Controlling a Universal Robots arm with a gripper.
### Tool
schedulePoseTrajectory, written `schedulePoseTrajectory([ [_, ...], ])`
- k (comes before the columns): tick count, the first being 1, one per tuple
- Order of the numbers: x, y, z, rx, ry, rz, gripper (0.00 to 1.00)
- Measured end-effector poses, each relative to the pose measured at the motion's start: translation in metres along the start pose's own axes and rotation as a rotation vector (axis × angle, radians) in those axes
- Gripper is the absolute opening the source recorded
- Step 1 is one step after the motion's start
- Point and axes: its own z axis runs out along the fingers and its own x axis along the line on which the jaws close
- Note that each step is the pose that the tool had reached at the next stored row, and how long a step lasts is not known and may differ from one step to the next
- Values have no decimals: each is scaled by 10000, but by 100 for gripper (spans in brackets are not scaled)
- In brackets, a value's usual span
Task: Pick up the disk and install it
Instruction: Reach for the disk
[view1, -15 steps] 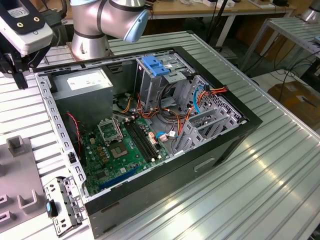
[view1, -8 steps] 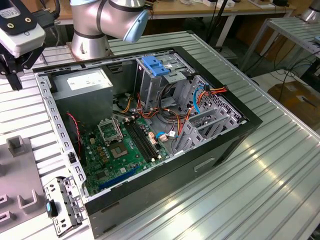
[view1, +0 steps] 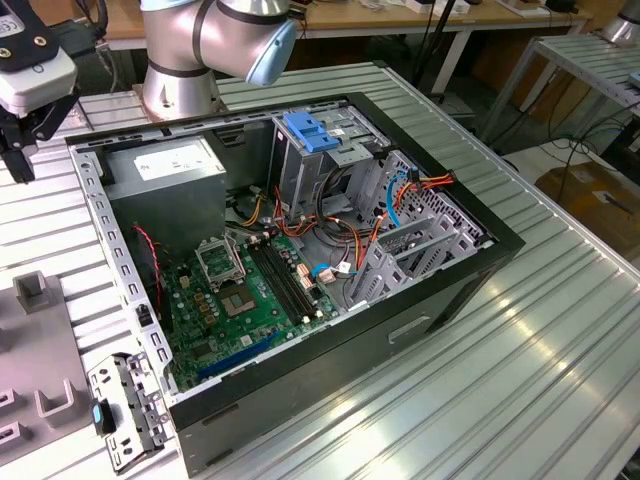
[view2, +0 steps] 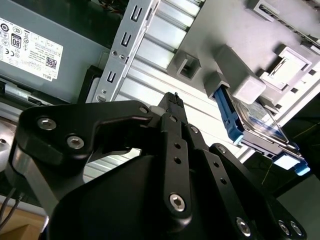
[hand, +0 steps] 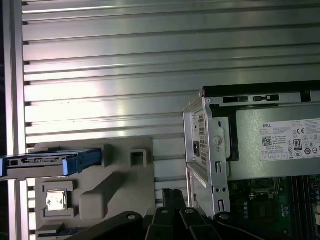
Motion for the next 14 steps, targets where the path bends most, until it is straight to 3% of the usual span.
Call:
schedulePoseTrajectory([
  [14,164,-12,1,2,16,1,11],
])
